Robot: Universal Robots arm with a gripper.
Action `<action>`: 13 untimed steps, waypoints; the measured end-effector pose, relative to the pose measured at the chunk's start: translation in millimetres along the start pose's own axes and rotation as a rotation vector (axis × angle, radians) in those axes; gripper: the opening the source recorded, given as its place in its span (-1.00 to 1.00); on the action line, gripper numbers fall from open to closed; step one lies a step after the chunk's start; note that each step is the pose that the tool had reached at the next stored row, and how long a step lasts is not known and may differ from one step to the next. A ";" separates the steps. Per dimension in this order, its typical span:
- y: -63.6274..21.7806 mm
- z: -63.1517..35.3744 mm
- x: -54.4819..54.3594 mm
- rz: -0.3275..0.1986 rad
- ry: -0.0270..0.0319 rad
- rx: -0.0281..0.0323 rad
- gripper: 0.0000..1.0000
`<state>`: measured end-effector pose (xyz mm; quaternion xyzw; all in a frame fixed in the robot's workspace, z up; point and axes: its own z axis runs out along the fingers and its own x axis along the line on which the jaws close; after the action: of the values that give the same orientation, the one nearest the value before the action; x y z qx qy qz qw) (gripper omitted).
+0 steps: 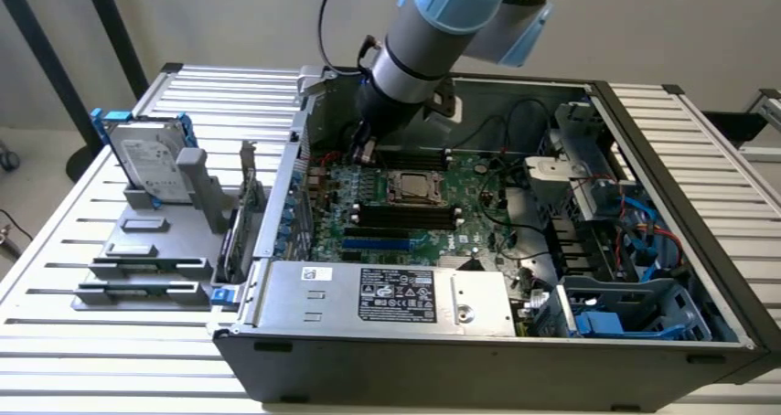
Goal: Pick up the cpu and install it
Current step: 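Install the first cpu locking lever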
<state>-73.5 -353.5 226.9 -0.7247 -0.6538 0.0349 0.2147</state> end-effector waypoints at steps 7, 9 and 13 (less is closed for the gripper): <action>0.5 1.4 -0.4 0.115 0.0450 -0.0291 -0.79; 0.7 1.8 -0.5 0.148 0.0584 -0.0377 -0.79; 1.0 2.6 -0.6 0.213 0.0840 -0.0541 -0.79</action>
<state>-73.6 -353.5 224.1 -0.7964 -0.5643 0.0094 0.2174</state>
